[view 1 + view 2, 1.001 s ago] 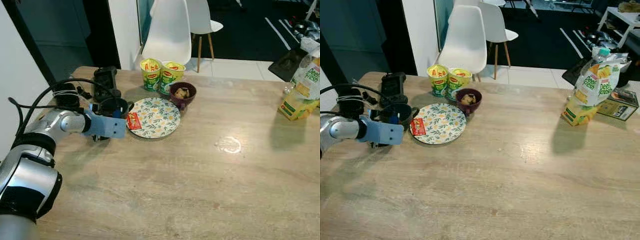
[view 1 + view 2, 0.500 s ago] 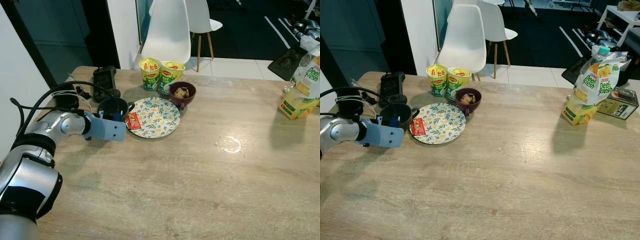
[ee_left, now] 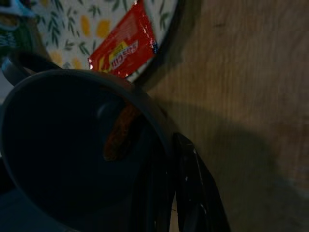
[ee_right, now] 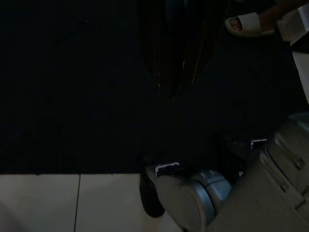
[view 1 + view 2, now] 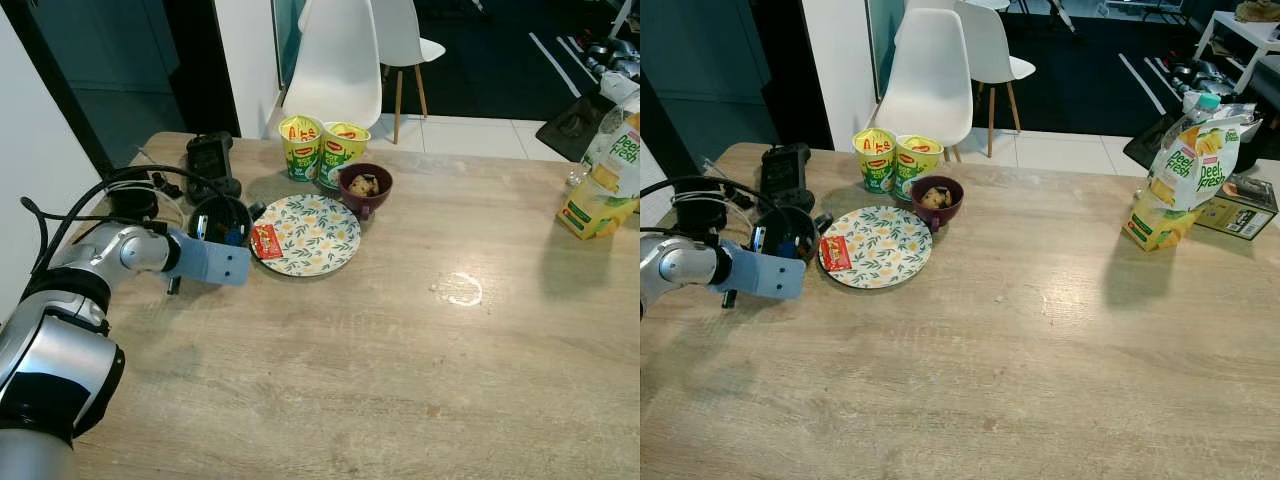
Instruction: Restocking fridge
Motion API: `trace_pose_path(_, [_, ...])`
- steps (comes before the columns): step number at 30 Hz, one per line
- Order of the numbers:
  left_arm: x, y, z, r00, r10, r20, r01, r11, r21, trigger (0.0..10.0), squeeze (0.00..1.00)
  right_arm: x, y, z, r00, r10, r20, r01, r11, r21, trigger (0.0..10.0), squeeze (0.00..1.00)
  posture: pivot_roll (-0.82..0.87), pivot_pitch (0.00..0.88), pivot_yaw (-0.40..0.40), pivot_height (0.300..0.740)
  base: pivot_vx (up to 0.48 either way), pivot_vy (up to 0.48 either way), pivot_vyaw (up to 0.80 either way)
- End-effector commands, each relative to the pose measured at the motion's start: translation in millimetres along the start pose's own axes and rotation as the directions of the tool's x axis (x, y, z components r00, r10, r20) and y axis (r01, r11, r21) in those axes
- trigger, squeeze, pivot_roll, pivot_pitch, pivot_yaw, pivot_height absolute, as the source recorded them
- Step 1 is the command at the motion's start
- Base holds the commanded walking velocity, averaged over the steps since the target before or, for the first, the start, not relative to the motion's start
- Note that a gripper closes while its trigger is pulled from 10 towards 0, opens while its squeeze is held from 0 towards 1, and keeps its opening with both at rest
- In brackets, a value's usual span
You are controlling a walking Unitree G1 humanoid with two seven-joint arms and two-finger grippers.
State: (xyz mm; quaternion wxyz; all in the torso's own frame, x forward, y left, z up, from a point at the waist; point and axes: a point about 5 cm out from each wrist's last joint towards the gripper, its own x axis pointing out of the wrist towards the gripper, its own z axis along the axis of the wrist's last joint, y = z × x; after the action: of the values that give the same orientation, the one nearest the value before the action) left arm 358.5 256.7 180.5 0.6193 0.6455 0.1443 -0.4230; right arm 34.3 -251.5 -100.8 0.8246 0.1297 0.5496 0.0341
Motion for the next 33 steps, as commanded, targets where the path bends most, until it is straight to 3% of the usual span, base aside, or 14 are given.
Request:
trace_pose_path(1, [2.2, -5.4, 2.1, 0.998, -0.057, 0.021, 0.057, 0.998, -0.003, 0.0, 0.0, -0.2, 0.5, -3.9, 1.0, -0.004, -0.017, 0.004, 1.0, 0.004, 10.0, 0.0, -0.08, 0.07, -0.049, 0.74, 0.0, 0.0, 0.0])
trace_pose_path(2, [0.2, -8.7, 0.7, 0.994, -0.108, 0.027, 0.109, 0.994, -0.012, 2.0, 0.0, 0.7, 1.4, -2.9, 1.0, -0.002, -0.016, 0.002, 1.0, 0.004, 10.0, 0.0, -0.07, 0.066, -0.048, 0.74, 0.0, 0.0, 0.0])
trace_pose_path(4, [-4.6, -11.3, -0.6, 0.982, -0.183, 0.04, 0.183, 0.983, -0.01, 3.0, 0.0, 2.2, 2.7, -0.9, 1.0, 0.0, -0.013, 0.0, 1.0, 0.004, 10.0, 0.0, -0.07, 0.058, -0.047, 0.74, 0.0, 0.0, 0.0])
trace_pose_path(7, [-8.2, -8.9, -0.3, 0.978, -0.205, 0.046, 0.205, 0.979, -0.002, 3.0, 0.0, 4.0, 4.2, 1.3, 1.0, 0.001, -0.01, -0.001, 1.0, 0.005, 10.0, 0.0, -0.06, 0.05, -0.048, 0.74, 0.0, 0.0, 0.0])
trace_pose_path(8, [-13.1, -4.6, -0.5, 0.974, -0.222, 0.04, 0.222, 0.975, 0.017, 3.9, 0.0, 5.3, 5.4, 3.0, 1.0, 0.001, -0.009, -0.001, 1.0, 0.005, 10.0, 0.0, -0.05, 0.04, -0.049, 0.74, 0.0, 0.0, 0.0])
trace_pose_path(10, [-23.1, 4.3, -1.4, 0.966, -0.258, 0.004, 0.257, 0.964, 0.069, 4.4, 0.0, 9.3, 9.1, 7.5, 1.0, 0.005, -0.01, -0.005, 1.0, 0.003, 10.0, 0.0, -0.02, 0.022, -0.053, 0.74, 0.0, 0.0, 0.0])
trace_pose_path(13, [-26.7, 7.2, -1.9, 0.962, -0.273, -0.015, 0.273, 0.958, 0.088, 4.4, 0.0, 11.1, 10.9, 9.5, 1.0, 0.007, -0.011, -0.007, 1.0, 0.001, 10.0, 0.0, -0.02, 0.017, -0.053, 0.74, 0.0, 0.0, 0.0])
trace_pose_path(14, [-33.5, 12.6, -0.1, 0.951, -0.308, -0.017, 0.308, 0.945, 0.111, 5.1, 0.0, 15.9, 16.1, 15.2, 1.0, 0.013, -0.01, -0.013, 1.0, -0.002, 10.0, 0.0, 0.0, 0.0, -0.052, 0.74, 0.0, 0.0, 0.0])
trace_pose_path(15, [-35.4, 14.2, 1.0, 0.948, -0.318, -0.014, 0.318, 0.941, 0.12, 5.1, 0.0, 17.9, 18.3, 17.9, 1.0, 0.016, -0.009, -0.016, 1.0, -0.004, 10.0, 0.0, 0.01, 0.0, -0.052, 0.74, 0.0, 0.0, 0.0])
trace_pose_path(17, [-41.4, 18.3, 6.5, 0.937, -0.348, 0.014, 0.342, 0.926, 0.157, 6.9, 0.0, 21.6, 22.7, 23.7, 1.0, 0.023, 0.001, -0.023, 1.0, -0.005, 10.0, 0.0, 0.01, 0.0, -0.051, 0.74, 0.0, 0.0, 0.0])
trace_pose_path(18, [-42.7, 19.5, 8.4, 0.935, -0.353, 0.022, 0.344, 0.923, 0.171, 7.1, 0.0, 22.5, 23.9, 25.2, 1.0, 0.025, 0.004, -0.025, 1.0, -0.005, 10.0, 0.0, 0.01, 0.0, -0.051, 0.74, 0.0, 0.0, 0.0])
trace_pose_path(22, [-43.7, 25.5, 24.4, 0.928, -0.362, 0.084, 0.333, 0.911, 0.244, 7.9, 0.0, 27.9, 29.9, 34.6, 1.0, 0.028, 0.013, -0.028, 1.0, -0.005, 10.0, 0.0, 0.03, 0.0, -0.052, 0.74, 0.0, 0.0, 0.0])
trace_pose_path(29, [-44.2, 24.3, 49.7, 0.904, -0.393, 0.167, 0.323, 0.885, 0.335, 7.7, 0.0, 30.6, 32.1, 39.7, 1.0, 0.017, 0.011, -0.017, 1.0, 0.001, 10.0, 0.0, 0.05, 0.0, -0.047, 0.74, 0.0, 0.0, 0.0])
trace_pose_path(33, [-43.7, 11.7, 73.7, 0.851, -0.468, 0.238, 0.35, 0.844, 0.406, 8.1, 0.0, 31.8, 33.2, 39.3, 1.0, 0.004, 0.006, -0.004, 1.0, 0.019, 10.0, 0.0, 0.05, 0.0, -0.039, 0.74, 0.0, 0.0, 0.0])
